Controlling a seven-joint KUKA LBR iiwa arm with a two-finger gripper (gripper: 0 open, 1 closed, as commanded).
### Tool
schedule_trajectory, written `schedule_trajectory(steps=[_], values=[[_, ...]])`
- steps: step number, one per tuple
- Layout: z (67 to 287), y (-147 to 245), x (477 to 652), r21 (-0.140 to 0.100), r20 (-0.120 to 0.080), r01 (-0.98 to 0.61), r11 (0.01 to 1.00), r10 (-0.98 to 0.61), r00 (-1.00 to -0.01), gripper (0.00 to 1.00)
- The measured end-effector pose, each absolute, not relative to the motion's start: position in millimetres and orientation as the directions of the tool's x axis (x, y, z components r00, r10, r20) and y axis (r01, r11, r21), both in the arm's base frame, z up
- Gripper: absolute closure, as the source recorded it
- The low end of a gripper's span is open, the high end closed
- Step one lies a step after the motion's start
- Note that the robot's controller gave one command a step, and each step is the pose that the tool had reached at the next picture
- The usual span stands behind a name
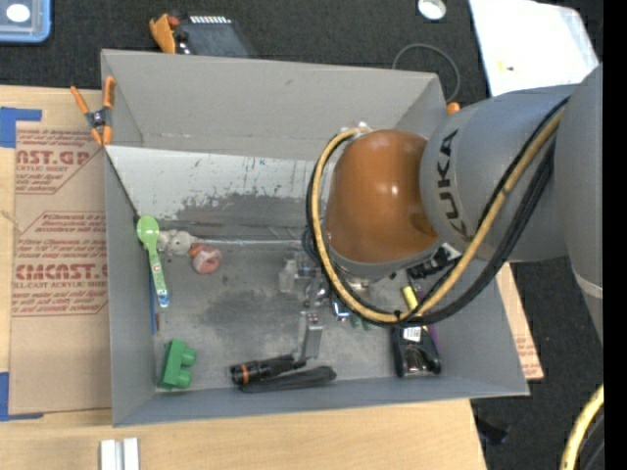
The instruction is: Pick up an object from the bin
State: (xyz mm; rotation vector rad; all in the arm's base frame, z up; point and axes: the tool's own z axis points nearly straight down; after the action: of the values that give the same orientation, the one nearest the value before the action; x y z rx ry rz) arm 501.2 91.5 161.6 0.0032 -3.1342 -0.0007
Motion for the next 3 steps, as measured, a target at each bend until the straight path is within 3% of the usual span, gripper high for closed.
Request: schedule_trajectory(steps=[1,2,3], values=[[165.9,91.0,502.9,0.001,0.000,-0.001,1.000,-0.001,-1.000,0.00],[97.0,96.1,486.0,0.001,0.001,-0.180,0.984,-0.180,-0.984,0.00],[101.1,93.6,489.4,0.002,-0.002,-0.153,0.988,-0.153,-0.988,0.00]])
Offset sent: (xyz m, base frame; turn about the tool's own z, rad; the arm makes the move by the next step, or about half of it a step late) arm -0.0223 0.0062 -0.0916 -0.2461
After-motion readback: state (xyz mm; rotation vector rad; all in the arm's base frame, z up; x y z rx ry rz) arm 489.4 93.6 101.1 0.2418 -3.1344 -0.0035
